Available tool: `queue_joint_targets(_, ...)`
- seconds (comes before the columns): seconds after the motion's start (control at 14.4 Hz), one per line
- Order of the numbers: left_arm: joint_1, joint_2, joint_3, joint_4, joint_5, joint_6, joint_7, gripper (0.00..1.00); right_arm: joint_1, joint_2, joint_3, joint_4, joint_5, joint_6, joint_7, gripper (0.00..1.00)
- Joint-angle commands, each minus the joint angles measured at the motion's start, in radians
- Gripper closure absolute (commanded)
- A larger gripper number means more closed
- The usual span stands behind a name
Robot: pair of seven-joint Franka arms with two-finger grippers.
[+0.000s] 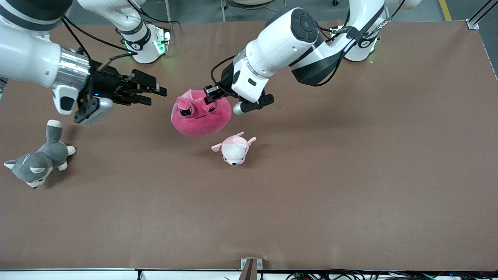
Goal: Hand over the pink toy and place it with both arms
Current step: 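Grasp the pink plush ear with the right gripper beside the left gripper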
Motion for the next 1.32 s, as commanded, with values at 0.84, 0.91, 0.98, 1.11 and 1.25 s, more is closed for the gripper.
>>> queue_joint_targets(0.84, -0.025, 0.016, 0.005, 0.031, -0.006, 0.010, -0.025, 1.00, 0.104, 0.038, -0.008, -0.007, -0.137, 0.019, 0.006, 0.26)
queue_joint_targets(0.91, -0.025, 0.018, 0.005, 0.031, -0.006, 0.010, -0.025, 0.99, 0.120, 0.038, -0.008, -0.007, -0.166, 0.019, 0.007, 0.27)
queue_joint_targets(0.98, -0.025, 0.018, 0.005, 0.031, -0.005, 0.010, -0.024, 1.00, 0.134, 0.038, -0.008, -0.007, -0.190, 0.019, 0.009, 0.27)
queue_joint_targets(1.11, -0.025, 0.022, 0.005, 0.031, -0.006, 0.010, -0.025, 0.99, 0.137, 0.038, -0.008, -0.005, -0.193, 0.024, 0.030, 0.27)
queue_joint_targets(1.25, -0.025, 0.022, 0.005, 0.031, -0.005, 0.010, -0.025, 0.99, 0.136, 0.038, -0.008, -0.001, -0.194, 0.027, 0.030, 0.27)
